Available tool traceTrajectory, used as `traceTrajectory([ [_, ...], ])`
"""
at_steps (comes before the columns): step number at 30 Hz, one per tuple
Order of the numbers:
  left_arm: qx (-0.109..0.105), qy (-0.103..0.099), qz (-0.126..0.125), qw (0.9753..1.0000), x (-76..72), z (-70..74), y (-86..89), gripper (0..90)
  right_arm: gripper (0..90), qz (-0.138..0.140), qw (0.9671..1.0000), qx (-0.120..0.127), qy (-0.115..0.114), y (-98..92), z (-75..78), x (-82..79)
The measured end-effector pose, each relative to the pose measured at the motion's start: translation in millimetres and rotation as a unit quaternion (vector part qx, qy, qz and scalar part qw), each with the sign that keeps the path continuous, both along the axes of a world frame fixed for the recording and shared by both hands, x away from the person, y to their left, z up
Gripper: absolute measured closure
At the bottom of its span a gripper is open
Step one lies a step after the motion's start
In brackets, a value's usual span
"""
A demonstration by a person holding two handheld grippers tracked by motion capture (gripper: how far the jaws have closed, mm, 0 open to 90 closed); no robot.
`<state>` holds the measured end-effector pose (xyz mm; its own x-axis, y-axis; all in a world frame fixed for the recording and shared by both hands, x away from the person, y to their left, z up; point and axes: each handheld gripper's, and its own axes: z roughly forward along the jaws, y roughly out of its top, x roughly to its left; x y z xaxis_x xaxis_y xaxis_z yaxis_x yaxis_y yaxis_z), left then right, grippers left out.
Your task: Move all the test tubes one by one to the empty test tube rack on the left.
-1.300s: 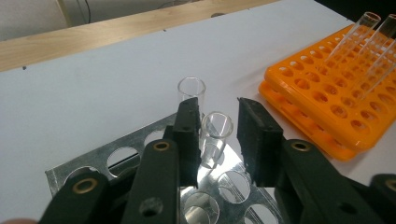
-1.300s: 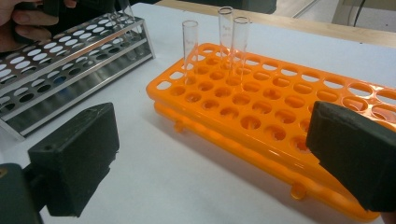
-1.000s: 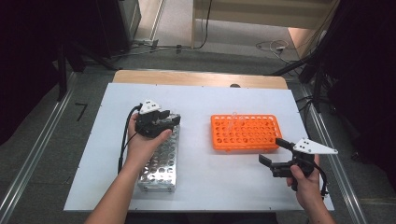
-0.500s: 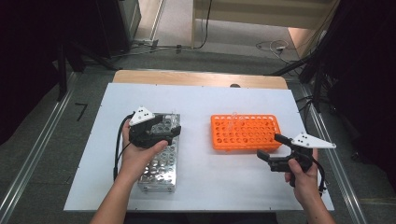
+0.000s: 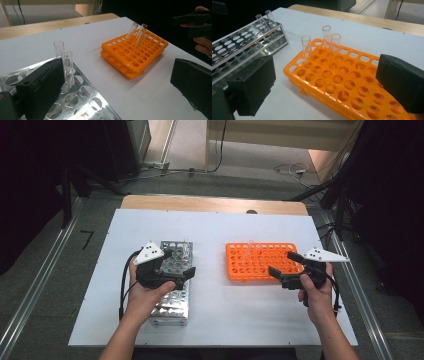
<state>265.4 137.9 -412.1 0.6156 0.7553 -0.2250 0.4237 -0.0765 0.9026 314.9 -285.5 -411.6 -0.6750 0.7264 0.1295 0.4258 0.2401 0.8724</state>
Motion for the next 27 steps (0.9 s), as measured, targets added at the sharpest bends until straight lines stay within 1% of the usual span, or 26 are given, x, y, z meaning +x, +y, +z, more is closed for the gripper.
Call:
traceTrajectory([
  [1,-0.005,0.005,-0.006,1.0,-0.2,0.2,0.4,0.0,1.5,0.0,1.0,-0.001,-0.001,0.5,0.1,2.3],
  [3,-0.002,0.002,-0.007,1.0,-1.8,1.5,-0.6,0.0,2.2,-0.003,1.0,0.001,0.0,1.6,0.5,8.3],
  [6,-0.004,0.001,-0.009,1.0,-3.3,3.3,-1.7,0.0,2.8,-0.005,1.0,0.001,0.0,3.4,-0.5,17.8],
  [11,-0.002,0.002,-0.01,0.9999,-2.8,2.2,-2.3,0.0,4.0,0.001,0.9999,0.009,0.014,9.0,-5.8,33.5],
  [13,0.001,0.007,-0.008,0.9999,-2.0,1.2,-3.3,0.0,3.9,0.002,0.9999,0.003,0.015,13.5,-8.3,38.6],
  [14,0.005,0.012,-0.005,0.9999,-1.1,0.4,-3.9,0.0,4.0,-0.002,0.9999,-0.006,0.009,16.6,-9.4,40.3],
  [15,0.006,0.014,-0.005,0.9999,-0.6,-0.5,-4.1,0.0,4.8,-0.002,0.9999,-0.008,0.007,19.2,-10.7,42.1],
  [16,0.005,0.015,-0.005,0.9999,-0.4,-1.3,-4.3,0.0,7.4,0.001,0.9999,-0.004,0.012,21.3,-12.3,43.9],
  [17,0.005,0.016,-0.005,0.9998,-0.1,-1.8,-4.5,0.0,10.9,-0.002,0.9999,0.0,0.013,23.0,-14.2,45.2],
  [18,0.006,0.017,-0.006,0.9998,0.1,-2.2,-4.7,0.0,12.5,-0.011,0.9999,0.0,0.012,24.8,-15.9,46.1],
  [19,0.006,0.016,-0.006,0.9998,0.2,-2.4,-4.7,0.0,14.7,-0.017,0.9998,-0.002,0.014,26.5,-17.7,47.2],
  [21,0.003,0.014,-0.004,0.9999,0.4,-2.3,-4.1,0.0,21.9,-0.032,0.9993,-0.006,0.019,29.8,-22.1,49.9],
  [22,0.003,0.014,-0.004,0.9999,0.3,-2.2,-3.8,0.0,25.7,-0.038,0.999,-0.013,0.019,31.5,-24.9,51.2],
  [25,0.003,0.013,-0.004,0.9999,-0.1,-1.8,-3.2,0.0,34.2,-0.047,0.9983,-0.011,0.034,34.3,-31.7,54.0],
  [26,0.003,0.012,-0.004,0.9999,-0.2,-1.9,-3.1,0.0,39.5,-0.046,0.9982,-0.012,0.036,35.5,-34.0,54.5],
  [27,0.003,0.012,-0.006,0.9999,-0.3,-2.0,-3.2,0.0,42.8,-0.044,0.9981,-0.013,0.041,36.8,-35.8,55.0],
])
